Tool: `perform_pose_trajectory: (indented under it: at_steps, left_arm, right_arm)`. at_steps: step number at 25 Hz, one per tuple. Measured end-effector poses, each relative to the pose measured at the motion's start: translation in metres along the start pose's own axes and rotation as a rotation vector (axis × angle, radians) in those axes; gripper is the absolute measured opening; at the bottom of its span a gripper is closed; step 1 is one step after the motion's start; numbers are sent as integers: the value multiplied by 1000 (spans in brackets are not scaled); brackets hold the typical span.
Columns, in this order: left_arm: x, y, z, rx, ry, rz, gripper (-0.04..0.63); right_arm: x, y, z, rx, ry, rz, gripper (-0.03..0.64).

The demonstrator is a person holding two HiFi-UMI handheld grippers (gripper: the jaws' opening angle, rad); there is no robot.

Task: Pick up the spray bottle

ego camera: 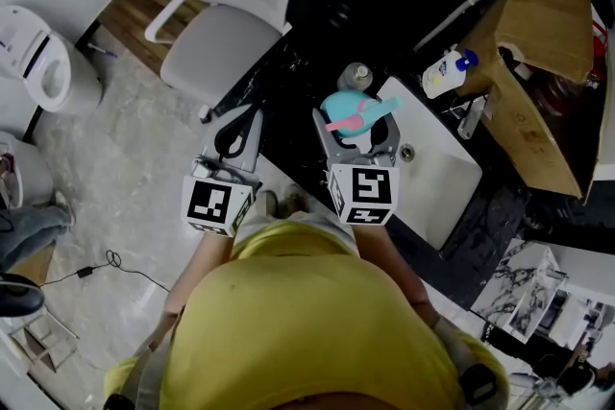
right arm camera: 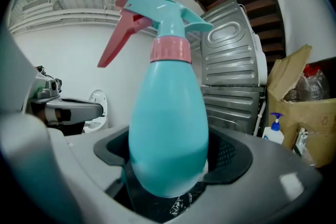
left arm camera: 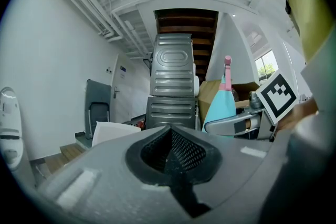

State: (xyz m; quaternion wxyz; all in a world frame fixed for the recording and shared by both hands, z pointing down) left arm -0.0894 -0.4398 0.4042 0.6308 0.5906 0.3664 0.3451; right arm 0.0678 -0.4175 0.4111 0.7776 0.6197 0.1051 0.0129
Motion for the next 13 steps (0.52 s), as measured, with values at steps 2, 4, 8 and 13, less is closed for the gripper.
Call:
perform_pose_trajectory:
  at_steps: [2, 4, 8, 13]
  left_arm:
    - [1, 0, 1, 0, 3, 2, 2]
    - [1, 0, 2, -1, 5, 3, 2]
    - [3, 0, 5, -7, 13, -4, 2]
    - [4, 0, 8, 1, 19, 7, 2]
  right_arm:
    - [1, 0, 0, -2, 1, 0, 400]
    - [2, 1, 0, -4, 1, -1, 400]
    - [3, 2, 0, -8, 0, -1, 400]
    - [4, 4, 1, -12, 2, -1, 400]
Point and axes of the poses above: the fingertips, and each gripper's own axes: z forward along the fingers, x to its right, y out of its underside, the point moved 2 cm from there along -z, backward along the fingers, and after that the axes turned 15 degrees about y, right-handed, at the moved point
